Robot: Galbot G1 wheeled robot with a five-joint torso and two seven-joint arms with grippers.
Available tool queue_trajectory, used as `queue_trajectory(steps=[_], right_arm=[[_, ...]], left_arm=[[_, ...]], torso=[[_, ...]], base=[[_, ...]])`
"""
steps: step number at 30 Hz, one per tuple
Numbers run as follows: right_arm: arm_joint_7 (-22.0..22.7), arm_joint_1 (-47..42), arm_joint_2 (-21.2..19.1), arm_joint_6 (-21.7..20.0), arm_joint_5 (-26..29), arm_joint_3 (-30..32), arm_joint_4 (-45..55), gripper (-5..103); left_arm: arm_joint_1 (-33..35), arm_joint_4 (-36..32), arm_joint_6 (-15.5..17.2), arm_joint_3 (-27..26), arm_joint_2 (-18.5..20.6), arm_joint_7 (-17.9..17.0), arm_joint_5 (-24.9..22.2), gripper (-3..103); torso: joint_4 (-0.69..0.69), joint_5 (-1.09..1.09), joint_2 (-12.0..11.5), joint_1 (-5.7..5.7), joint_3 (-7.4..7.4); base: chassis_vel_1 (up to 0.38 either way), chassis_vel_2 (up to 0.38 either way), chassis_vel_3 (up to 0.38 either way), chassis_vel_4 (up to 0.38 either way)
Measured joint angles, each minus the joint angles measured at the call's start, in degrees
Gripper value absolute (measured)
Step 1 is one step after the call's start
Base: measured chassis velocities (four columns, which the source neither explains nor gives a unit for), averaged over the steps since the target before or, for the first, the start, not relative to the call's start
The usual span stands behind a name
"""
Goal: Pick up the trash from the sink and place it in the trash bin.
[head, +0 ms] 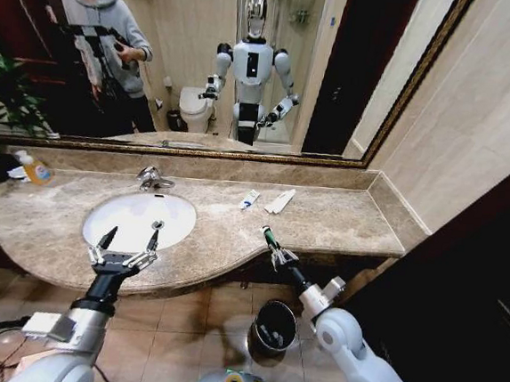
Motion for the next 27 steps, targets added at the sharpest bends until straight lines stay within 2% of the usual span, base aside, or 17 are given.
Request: queue_trajectory(steps=[2, 5, 6, 8, 12, 15, 16, 18, 19, 21, 22, 23, 25, 27], right_arm=[[-1.5, -0.9, -0.3, 1.5, 0.0, 0.6, -0.9, 4], [-5.5, -4.5, -0.9, 7.0, -2.5, 1.3, -4.4, 4], [-5.5, -4.5, -0.9, 7.0, -2.5, 1.3, -4.4, 4], [-8.4, -6.4, -0.3, 11.4, -5.4, 1.7, -8.6, 4], [-10.0, -7.3, 0.3, 14.0, -6.1, 1.8, -12.3, 3], [-11.4, -6.5, 1.8, 18.2, -9.1, 0.1, -22.1, 3], [-11.4, -6.5, 1.8, 18.2, -9.1, 0.1, -22.1, 3], [-10.8, -3.7, 3.6, 21.2, -12.5, -2.1, -32.2, 3], [-10.8, -3.7, 3.6, 21.2, -12.5, -2.1, -32.2, 3], [-9.5, -0.7, 5.2, 21.9, -15.9, -3.5, -40.2, 3], [-7.5, 1.3, 6.3, 21.0, -18.8, -4.1, -43.9, 3], [-7.5, 1.3, 6.3, 21.0, -18.8, -4.1, -43.9, 3], [-3.0, 4.7, 7.7, 15.4, -23.2, -5.0, -48.4, 3], [-0.5, 7.5, 9.1, 12.7, -26.7, -5.6, -52.0, 3]], left_arm=[[0.0, 0.0, 0.0, 0.0, 0.0, 0.0, 0.0, 100], [0.0, 0.0, 0.0, 0.0, 0.0, 0.0, 0.0, 100], [0.0, 0.0, 0.0, 0.0, 0.0, 0.0, 0.0, 100], [0.0, 0.0, 0.0, 0.0, 0.0, 0.0, 0.0, 100], [0.0, 0.0, 0.0, 0.0, 0.0, 0.0, 0.0, 100], [0.0, 0.0, 0.0, 0.0, 0.0, 0.0, 0.0, 100], [0.0, 0.0, 0.0, 0.0, 0.0, 0.0, 0.0, 100], [0.0, 0.0, 0.0, 0.0, 0.0, 0.0, 0.0, 100], [0.0, 0.0, 0.0, 0.0, 0.0, 0.0, 0.0, 100], [0.0, 0.0, 0.0, 0.0, 0.0, 0.0, 0.0, 100], [0.0, 0.0, 0.0, 0.0, 0.0, 0.0, 0.0, 100], [0.0, 0.0, 0.0, 0.0, 0.0, 0.0, 0.0, 100], [0.0, 0.0, 0.0, 0.0, 0.0, 0.0, 0.0, 100], [0.0, 0.0, 0.0, 0.0, 0.0, 0.0, 0.0, 100]], torso=[[0.00, 0.00, 0.0, 0.00, 0.00], [-0.01, 0.00, 0.0, 0.01, 0.00], [-0.01, 0.00, 0.0, 0.01, 0.00], [-0.01, 0.00, 0.0, 0.00, 0.00], [-0.01, 0.00, 0.0, 0.00, 0.00], [-0.01, -0.01, 0.0, 0.00, 0.00], [-0.01, -0.01, 0.0, 0.00, 0.00], [0.00, 0.01, 0.0, 0.00, 0.00], [0.00, 0.01, 0.0, 0.00, 0.00], [-0.02, -0.01, 0.0, 0.00, 0.01], [-0.02, 0.01, 0.0, 0.00, 0.01], [-0.02, 0.01, 0.0, 0.00, 0.01], [0.00, -0.03, 0.0, 0.00, 0.01], [0.00, 0.00, 0.0, 0.00, 0.01]], base=[[0.000, 0.000, 0.000, 0.000], [0.000, 0.000, 0.000, 0.000], [0.000, 0.000, 0.000, 0.000], [0.000, 0.000, 0.000, 0.000], [0.000, 0.000, 0.000, 0.000], [0.000, 0.000, 0.000, 0.000], [0.000, 0.000, 0.000, 0.000], [0.000, 0.000, 0.000, 0.000], [0.000, 0.000, 0.000, 0.000], [0.000, 0.000, 0.000, 0.000], [0.000, 0.000, 0.000, 0.000], [0.000, 0.000, 0.000, 0.000], [0.000, 0.000, 0.000, 0.000], [0.000, 0.000, 0.000, 0.000]])
